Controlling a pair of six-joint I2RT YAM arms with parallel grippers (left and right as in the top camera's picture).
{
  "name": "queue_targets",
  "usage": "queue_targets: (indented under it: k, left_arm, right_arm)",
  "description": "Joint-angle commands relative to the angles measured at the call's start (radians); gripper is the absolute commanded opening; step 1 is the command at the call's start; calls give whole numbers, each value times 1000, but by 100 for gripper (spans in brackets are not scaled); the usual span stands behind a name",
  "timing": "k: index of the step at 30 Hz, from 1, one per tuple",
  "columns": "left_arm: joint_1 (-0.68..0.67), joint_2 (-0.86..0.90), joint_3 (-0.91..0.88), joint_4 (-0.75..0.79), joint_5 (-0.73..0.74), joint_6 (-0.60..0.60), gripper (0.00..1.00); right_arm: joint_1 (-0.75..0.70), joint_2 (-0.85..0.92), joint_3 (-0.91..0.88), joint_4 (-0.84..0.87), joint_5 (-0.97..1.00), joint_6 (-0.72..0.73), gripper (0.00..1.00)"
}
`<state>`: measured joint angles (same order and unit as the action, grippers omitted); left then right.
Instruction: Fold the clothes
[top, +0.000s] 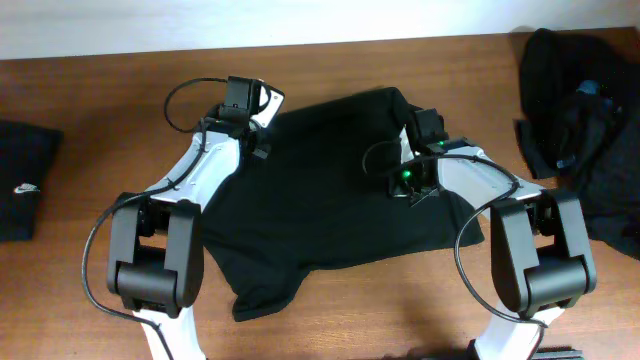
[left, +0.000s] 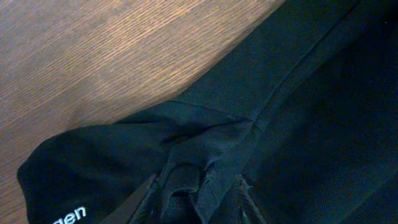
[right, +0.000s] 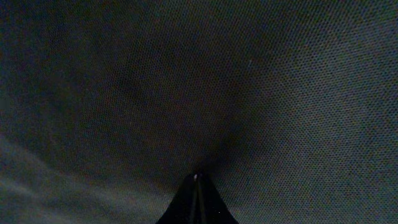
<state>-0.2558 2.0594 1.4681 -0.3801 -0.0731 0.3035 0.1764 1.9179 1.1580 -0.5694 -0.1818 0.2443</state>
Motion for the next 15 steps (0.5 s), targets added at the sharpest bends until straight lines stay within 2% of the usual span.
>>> queue_targets:
  k: [1, 15]
  left_arm:
    - [3, 18, 6, 11, -34, 6, 39]
    - [3, 69, 6, 26, -67, 66, 39]
  right_arm:
    - [1, 21, -34, 10, 13, 9, 4]
    - [1, 21, -49, 21, 13, 9, 4]
